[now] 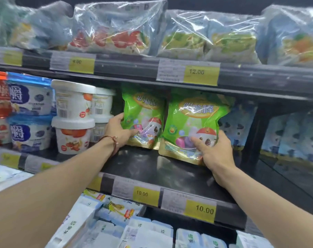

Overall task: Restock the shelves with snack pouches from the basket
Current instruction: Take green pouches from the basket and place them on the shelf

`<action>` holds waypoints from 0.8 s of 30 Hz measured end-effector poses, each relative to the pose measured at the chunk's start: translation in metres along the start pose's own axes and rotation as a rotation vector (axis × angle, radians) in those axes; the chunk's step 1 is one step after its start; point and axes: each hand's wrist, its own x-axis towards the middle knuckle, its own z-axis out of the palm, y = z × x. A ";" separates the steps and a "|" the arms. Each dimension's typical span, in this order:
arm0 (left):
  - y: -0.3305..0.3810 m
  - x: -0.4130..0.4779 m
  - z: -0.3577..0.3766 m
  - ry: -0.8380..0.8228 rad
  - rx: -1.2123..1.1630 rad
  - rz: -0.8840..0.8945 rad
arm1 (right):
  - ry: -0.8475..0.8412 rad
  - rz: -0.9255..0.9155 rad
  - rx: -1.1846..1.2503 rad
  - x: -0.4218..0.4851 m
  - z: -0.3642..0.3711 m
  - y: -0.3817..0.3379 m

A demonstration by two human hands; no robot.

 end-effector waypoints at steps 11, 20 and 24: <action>-0.001 0.005 -0.001 0.026 -0.036 -0.168 | -0.229 0.047 0.095 -0.009 -0.006 -0.004; -0.029 0.011 -0.006 -0.028 0.086 -0.164 | -0.259 -0.002 0.035 -0.011 -0.005 -0.006; -0.008 -0.007 -0.013 -0.060 0.210 -0.133 | -0.310 -0.020 -0.034 -0.013 0.001 -0.013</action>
